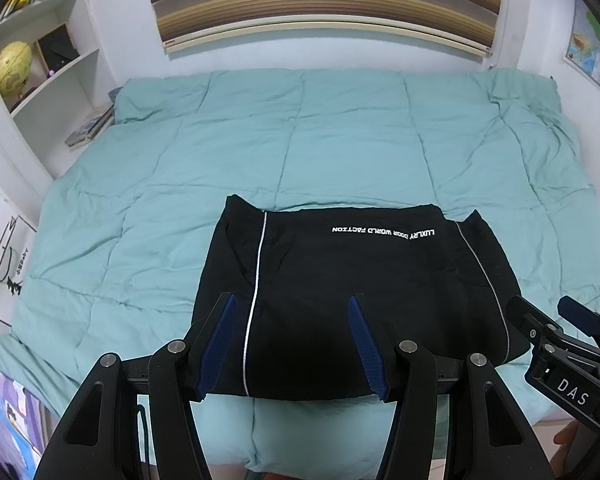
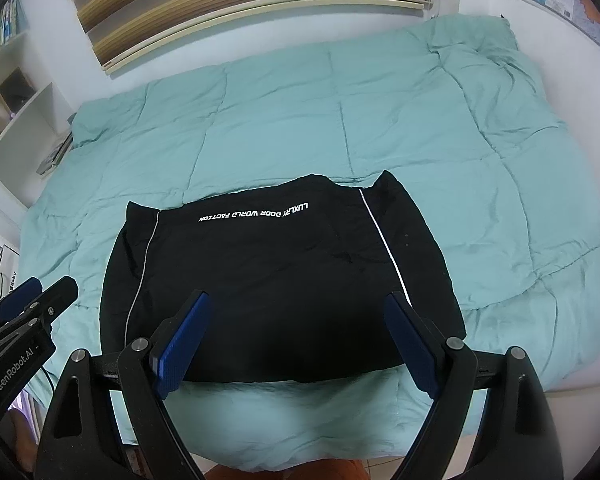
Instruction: Fold large clothes
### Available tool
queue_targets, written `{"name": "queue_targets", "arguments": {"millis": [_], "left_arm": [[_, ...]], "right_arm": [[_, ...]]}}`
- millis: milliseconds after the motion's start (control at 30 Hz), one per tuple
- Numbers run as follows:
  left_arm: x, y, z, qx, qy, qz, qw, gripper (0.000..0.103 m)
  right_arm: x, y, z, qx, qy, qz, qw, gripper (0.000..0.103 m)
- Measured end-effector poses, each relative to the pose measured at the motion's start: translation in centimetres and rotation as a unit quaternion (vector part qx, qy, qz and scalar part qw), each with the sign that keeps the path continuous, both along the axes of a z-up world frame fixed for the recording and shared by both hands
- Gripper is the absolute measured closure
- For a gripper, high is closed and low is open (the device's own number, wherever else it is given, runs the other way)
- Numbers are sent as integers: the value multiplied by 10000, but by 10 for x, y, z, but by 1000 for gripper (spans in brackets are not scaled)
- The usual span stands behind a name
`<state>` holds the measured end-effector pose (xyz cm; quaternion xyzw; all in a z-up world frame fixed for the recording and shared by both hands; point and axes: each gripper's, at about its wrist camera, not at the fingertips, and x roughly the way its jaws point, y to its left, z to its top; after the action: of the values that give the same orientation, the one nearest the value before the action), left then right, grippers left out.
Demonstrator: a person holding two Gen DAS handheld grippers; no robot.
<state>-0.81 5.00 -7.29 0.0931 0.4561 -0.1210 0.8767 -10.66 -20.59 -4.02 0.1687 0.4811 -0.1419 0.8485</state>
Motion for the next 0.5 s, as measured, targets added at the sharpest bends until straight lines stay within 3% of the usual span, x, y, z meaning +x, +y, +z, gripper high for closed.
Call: {"name": "queue_targets", "arguments": {"millis": [500], "left_arm": [[18, 13, 1, 127, -274, 175, 9994, 44]], "right_arm": [[7, 1, -4, -5, 38, -22, 10000, 13]]}}
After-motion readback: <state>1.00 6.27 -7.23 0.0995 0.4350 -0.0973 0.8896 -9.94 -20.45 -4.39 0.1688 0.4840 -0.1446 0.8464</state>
